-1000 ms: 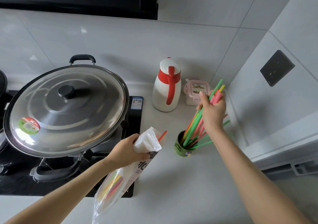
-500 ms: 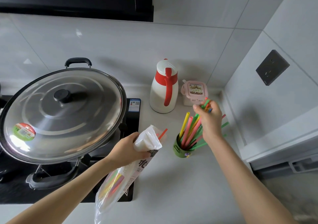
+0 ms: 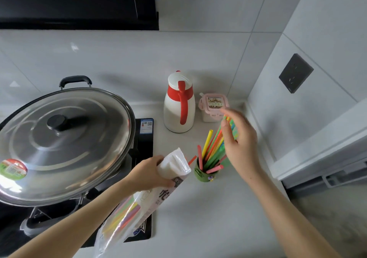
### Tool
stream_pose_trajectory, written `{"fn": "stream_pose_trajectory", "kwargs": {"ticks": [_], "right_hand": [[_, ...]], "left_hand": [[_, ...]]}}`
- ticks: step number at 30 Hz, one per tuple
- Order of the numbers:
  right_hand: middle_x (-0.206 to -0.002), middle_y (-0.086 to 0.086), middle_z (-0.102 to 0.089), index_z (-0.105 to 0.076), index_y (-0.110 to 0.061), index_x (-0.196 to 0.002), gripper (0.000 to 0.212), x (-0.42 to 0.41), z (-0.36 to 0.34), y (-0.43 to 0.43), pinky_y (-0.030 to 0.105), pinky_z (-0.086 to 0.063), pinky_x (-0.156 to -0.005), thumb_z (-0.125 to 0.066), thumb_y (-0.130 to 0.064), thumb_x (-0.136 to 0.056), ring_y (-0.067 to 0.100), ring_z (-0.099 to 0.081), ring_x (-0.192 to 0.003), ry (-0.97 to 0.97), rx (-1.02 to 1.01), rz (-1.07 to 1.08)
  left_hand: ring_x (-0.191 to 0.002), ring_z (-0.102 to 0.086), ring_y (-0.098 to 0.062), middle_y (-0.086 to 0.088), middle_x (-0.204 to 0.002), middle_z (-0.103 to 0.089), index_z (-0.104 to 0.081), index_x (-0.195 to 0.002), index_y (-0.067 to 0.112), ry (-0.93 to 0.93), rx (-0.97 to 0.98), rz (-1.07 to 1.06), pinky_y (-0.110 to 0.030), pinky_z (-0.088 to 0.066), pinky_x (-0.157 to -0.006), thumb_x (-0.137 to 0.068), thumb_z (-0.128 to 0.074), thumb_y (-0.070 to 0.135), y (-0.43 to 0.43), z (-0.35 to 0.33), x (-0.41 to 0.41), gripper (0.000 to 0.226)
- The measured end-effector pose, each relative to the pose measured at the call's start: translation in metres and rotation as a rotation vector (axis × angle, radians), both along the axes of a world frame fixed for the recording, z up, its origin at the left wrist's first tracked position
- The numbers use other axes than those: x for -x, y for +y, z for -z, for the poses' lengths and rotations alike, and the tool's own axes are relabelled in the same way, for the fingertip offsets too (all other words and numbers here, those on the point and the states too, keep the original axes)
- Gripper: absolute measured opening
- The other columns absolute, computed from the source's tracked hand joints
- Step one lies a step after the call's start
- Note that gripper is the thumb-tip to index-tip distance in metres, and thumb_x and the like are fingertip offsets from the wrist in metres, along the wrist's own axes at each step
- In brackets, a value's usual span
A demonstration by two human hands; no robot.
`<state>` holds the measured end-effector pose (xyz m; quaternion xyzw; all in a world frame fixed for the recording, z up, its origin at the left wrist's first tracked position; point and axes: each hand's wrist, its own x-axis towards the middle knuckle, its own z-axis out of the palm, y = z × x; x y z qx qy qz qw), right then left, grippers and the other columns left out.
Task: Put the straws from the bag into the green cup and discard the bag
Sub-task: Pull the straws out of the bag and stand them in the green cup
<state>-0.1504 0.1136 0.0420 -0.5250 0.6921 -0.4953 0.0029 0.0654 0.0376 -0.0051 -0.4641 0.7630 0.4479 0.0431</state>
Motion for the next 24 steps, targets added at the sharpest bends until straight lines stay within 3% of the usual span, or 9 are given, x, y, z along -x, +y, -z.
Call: {"fn": "stream_pose_trajectory", "kwargs": {"ticks": [3,5,7,9,13,16,20,24], "right_hand": [[-0.107,-0.013,-0.066,-0.065,-0.012,-0.106,0.024,-0.027,0.016,0.021,0.013,-0.045,-0.088,-0.046,-0.021,-0.095,-0.006,-0.059,-0.103,-0.416,-0.126,-0.165],[-0.105,-0.01,-0.068,-0.066,-0.009,-0.101,0.024,-0.041,0.037,0.034,0.015,-0.048,-0.08,-0.045,-0.019,-0.097,-0.004,-0.062,-0.095,-0.535,-0.155,-0.174],[-0.103,-0.002,-0.07,-0.067,-0.007,-0.101,0.032,-0.054,0.053,0.044,0.023,-0.05,-0.08,-0.042,-0.027,-0.096,0.007,-0.064,-0.093,-0.488,-0.122,-0.149],[-0.108,0.001,-0.069,-0.067,-0.005,-0.102,0.036,-0.063,0.064,0.049,0.029,-0.051,-0.09,-0.04,-0.027,-0.095,0.009,-0.063,-0.103,-0.406,-0.083,-0.138],[-0.107,0.009,-0.07,-0.069,0.0,-0.101,0.037,-0.07,0.07,0.045,0.032,-0.047,-0.098,-0.039,-0.021,-0.097,0.021,-0.063,-0.109,-0.027,-0.049,-0.143],[-0.103,0.011,-0.071,-0.069,0.002,-0.099,0.035,-0.067,0.06,0.042,0.032,-0.049,-0.095,-0.041,-0.018,-0.097,0.022,-0.065,-0.105,-0.039,-0.001,-0.113],[-0.102,0.0,-0.071,-0.068,-0.005,-0.101,0.035,-0.075,0.043,0.048,0.019,-0.048,-0.092,-0.04,-0.025,-0.097,0.009,-0.064,-0.104,-0.559,0.012,-0.234],[-0.097,0.005,-0.072,-0.071,-0.011,-0.091,0.03,-0.094,0.061,0.041,0.035,-0.048,-0.099,-0.043,-0.019,-0.099,0.02,-0.064,-0.103,-1.194,-0.261,-0.211]], "left_hand": [[-0.092,-0.067,-0.016,0.0,-0.1,-0.071,-0.062,-0.109,0.019,-0.084,-0.181,0.134,-0.03,-0.055,-0.081,-0.065,-0.083,0.026,-0.002,-0.009,0.004,0.049],[-0.09,-0.068,-0.015,-0.001,-0.1,-0.073,-0.063,-0.107,0.02,-0.132,-0.274,0.2,-0.027,-0.053,-0.081,-0.067,-0.082,0.023,-0.004,-0.016,0.004,0.045],[-0.092,-0.07,-0.018,-0.001,-0.101,-0.074,-0.064,-0.105,0.021,-0.169,-0.322,0.239,-0.035,-0.055,-0.089,-0.064,-0.084,0.025,-0.007,-0.019,0.002,0.046],[-0.094,-0.071,-0.02,-0.001,-0.1,-0.074,-0.064,-0.102,0.023,-0.199,-0.352,0.25,-0.04,-0.056,-0.091,-0.062,-0.085,0.025,-0.008,-0.02,-0.003,0.045],[-0.091,-0.071,-0.02,0.003,-0.091,-0.074,-0.065,-0.1,0.022,-0.198,-0.437,0.216,-0.033,-0.058,-0.083,-0.068,-0.082,0.016,-0.003,-0.023,-0.012,0.037],[-0.091,-0.071,-0.02,0.004,-0.088,-0.075,-0.064,-0.097,0.022,-0.196,-0.491,0.193,-0.033,-0.057,-0.084,-0.071,-0.079,0.01,0.001,-0.026,-0.019,0.032],[-0.094,-0.071,-0.026,-0.001,-0.09,-0.076,-0.066,-0.094,0.02,-0.179,-0.555,0.142,-0.038,-0.056,-0.087,-0.073,-0.077,0.005,0.003,-0.029,-0.03,0.028],[-0.089,-0.071,-0.021,-0.003,-0.09,-0.077,-0.064,-0.099,0.016,-0.184,-0.679,0.087,-0.034,-0.057,-0.08,-0.076,-0.072,0.0,0.005,-0.032,-0.039,0.029]]}}
